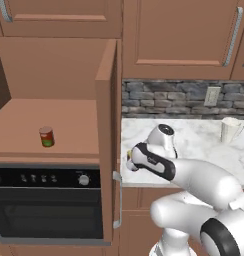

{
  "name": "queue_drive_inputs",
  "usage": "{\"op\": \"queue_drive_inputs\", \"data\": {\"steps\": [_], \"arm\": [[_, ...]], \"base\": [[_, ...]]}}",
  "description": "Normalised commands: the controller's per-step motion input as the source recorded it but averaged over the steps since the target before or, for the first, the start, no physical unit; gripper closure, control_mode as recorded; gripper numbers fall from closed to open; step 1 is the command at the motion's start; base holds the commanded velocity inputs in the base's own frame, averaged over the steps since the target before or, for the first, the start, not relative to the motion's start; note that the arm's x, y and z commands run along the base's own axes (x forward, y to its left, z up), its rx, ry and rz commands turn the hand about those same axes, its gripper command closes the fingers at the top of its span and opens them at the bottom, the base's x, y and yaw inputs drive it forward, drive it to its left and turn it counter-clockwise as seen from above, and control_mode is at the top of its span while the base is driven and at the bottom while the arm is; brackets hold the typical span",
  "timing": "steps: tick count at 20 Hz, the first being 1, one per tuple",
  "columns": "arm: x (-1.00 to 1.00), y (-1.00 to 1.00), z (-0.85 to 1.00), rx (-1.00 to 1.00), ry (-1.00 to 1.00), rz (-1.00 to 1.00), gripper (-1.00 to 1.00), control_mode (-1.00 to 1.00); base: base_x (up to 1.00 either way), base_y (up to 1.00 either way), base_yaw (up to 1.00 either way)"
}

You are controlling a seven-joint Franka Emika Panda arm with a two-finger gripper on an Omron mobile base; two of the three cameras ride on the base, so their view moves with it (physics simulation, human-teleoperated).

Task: Restock the canned food cabinet by taking the new fresh canned food from the counter and placing it in the cabinet. Then, take the old canned food from the cabinet and place it on the counter.

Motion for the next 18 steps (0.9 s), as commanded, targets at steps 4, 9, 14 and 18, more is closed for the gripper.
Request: {"op": "queue_drive_inputs", "data": {"steps": [4, 9, 14, 18], "arm": [[0.44, 0.0, -0.06, 0.0, 0.0, 0.01, -1.0, -1.0], [0.3, -0.03, -0.04, 0.0, 0.0, 0.01, -1.0, -1.0], [0.17, 0.0, -0.09, 0.0, 0.0, 0.0, -1.0, -1.0], [0.13, 0.0, -0.26, 0.0, 0.0, 0.0, -1.0, -1.0]], "base": [[0.0, 0.0, 0.0], [0.0, 0.0, 0.0], [0.0, 0.0, 0.0], [0.0, 0.0, 0.0]]}}
